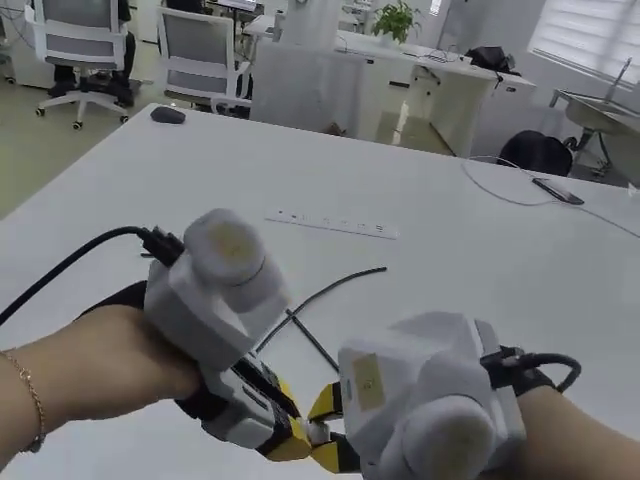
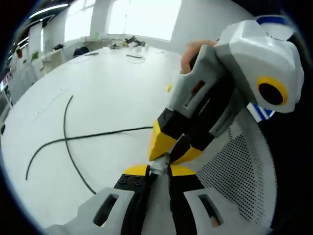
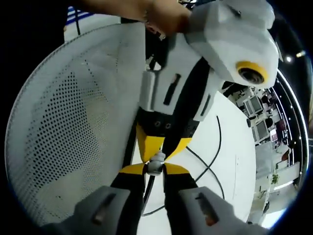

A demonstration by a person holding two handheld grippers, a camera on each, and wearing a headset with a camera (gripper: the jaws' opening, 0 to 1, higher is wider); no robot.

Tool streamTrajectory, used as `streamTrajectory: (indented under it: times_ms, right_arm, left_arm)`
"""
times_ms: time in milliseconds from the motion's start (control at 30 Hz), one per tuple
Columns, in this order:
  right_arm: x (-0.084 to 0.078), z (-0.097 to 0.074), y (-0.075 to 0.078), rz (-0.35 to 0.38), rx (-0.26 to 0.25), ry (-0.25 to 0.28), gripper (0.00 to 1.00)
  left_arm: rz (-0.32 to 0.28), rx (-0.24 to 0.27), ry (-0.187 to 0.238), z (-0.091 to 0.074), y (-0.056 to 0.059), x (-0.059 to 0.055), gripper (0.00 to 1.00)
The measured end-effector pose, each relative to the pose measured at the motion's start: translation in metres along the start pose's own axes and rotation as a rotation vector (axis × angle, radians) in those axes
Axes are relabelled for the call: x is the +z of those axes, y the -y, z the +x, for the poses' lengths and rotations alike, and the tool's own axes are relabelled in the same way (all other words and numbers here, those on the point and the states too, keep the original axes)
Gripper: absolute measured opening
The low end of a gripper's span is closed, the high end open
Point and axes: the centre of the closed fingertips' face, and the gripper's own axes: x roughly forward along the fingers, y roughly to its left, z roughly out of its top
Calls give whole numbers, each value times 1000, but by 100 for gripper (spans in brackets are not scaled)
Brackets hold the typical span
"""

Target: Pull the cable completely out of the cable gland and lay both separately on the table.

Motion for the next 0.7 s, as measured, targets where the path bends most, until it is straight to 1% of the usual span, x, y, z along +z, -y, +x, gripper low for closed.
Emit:
streamTrajectory:
  times_ms: [33,67,100,133,167,200,233,267,300,333,367,400,433,467,533,567,600,633,667,700]
  right_arm:
    - [-1,-2,1,129,12,16,14]
    - [-1,-4,2,174,27,35,15]
    - [1,-7,1,217,67,72,17]
    - [1,-9,1,269,90,79,18]
    - [2,-11,4,322,101,102,20]
    - [4,-13,6,363,112,130,20]
    - [4,-15,3,391,149,132,20]
    - [4,-18,1,409,181,148,19]
    - [1,-18,3,426,179,139,19]
    - [-5,-18,3,416,189,109,16]
    - [-9,-18,4,402,182,87,14]
    - [-5,-19,4,432,192,105,14]
    - [-4,-18,5,451,185,105,13]
    - [-4,-18,3,445,180,102,13]
    - [-5,-15,3,386,146,89,13]
    - [-5,-13,7,338,97,81,12]
    - [-6,-13,8,304,73,64,12]
    - [-7,-13,9,273,51,46,12]
    - [-7,-12,9,232,27,33,12]
    - [-6,-13,11,143,-12,24,12]
  left_arm:
    - [40,22,-5,-1,0,1,16]
    - [75,52,-14,-1,-2,2,16]
    - [152,76,-29,-3,0,3,16]
    - [188,85,-28,-3,1,5,16]
    - [243,89,-12,-4,5,9,16]
    - [301,83,12,-4,9,15,16]
    - [328,110,15,-7,9,18,16]
    - [361,115,12,-8,10,20,16]
    - [436,140,8,-10,10,23,16]
    - [458,149,5,-10,10,23,16]
    - [515,160,-4,-10,12,24,16]
    - [547,182,-5,-11,12,26,16]
    - [540,192,-27,-10,10,23,16]
    - [532,188,-23,-9,11,23,16]
    - [488,179,-22,-8,9,21,16]
    - [466,181,-21,-8,7,20,16]
    - [433,185,-7,-8,4,20,16]
    - [392,173,14,-8,4,21,16]
    - [299,148,39,-8,3,20,16]
    - [228,129,52,-9,2,20,16]
